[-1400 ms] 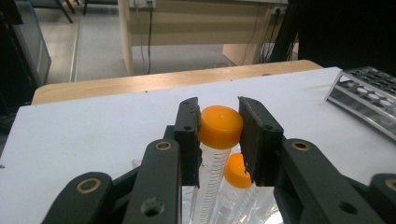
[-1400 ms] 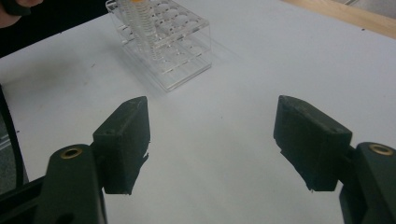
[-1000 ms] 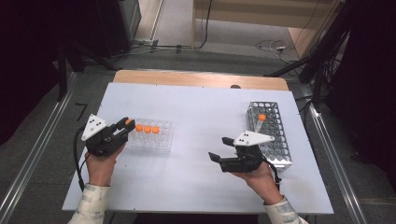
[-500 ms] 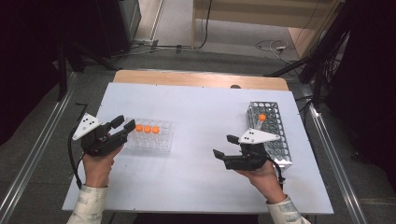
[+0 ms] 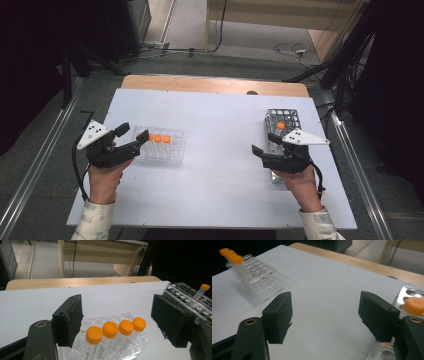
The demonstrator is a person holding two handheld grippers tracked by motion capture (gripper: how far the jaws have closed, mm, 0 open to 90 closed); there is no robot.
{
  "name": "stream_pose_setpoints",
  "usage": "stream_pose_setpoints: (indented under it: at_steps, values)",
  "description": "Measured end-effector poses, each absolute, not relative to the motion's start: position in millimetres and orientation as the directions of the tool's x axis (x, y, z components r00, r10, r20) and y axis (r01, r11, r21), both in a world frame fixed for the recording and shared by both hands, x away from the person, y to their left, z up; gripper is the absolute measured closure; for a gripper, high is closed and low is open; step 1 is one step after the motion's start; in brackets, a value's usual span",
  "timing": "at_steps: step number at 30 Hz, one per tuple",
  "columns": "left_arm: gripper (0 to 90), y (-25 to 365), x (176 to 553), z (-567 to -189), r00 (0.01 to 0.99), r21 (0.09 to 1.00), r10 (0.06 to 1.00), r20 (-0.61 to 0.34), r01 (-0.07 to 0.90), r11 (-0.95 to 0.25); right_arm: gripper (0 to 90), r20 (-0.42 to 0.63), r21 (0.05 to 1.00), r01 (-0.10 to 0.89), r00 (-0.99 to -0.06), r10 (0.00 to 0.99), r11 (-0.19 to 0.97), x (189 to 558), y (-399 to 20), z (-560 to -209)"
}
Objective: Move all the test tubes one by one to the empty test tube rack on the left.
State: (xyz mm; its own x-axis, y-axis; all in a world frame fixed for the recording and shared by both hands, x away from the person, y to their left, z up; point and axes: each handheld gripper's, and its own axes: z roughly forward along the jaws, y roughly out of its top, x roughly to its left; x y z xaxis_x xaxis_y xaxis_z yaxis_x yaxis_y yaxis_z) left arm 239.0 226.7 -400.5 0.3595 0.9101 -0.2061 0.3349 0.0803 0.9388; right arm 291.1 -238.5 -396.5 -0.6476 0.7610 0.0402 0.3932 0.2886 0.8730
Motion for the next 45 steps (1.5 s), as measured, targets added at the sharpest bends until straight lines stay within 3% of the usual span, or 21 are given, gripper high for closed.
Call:
stream_pose_setpoints:
  at_steps: [7,17,39,45]
  values:
    - [25.5,225.4,239.2,-400.6,0.355,0.938,0.914,-0.198,0.34,0.071,25.2,0.046,0.874,0.423,-0.564,0.824,0.241,306.1,-264.4,-399.0]
    - [25.6,223.4,238.0,-399.6,0.36,0.939,0.912,-0.196,0.335,0.07,27.4,-0.005,0.829,0.488,-0.482,0.876,0.273,339.2,-277.9,-409.3]
    - [25.3,223.9,237.5,-399.7,0.365,0.94,0.91,-0.196,0.336,0.068,70.4,-0.028,0.738,0.591,-0.455,0.89,0.326,365.0,-269.3,-425.7]
    - [20.7,222.8,239.0,-400.3,0.368,0.935,0.908,-0.2,0.349,0.064,71.3,-0.032,0.757,0.573,-0.449,0.893,0.315,362.0,-272.3,-421.6]
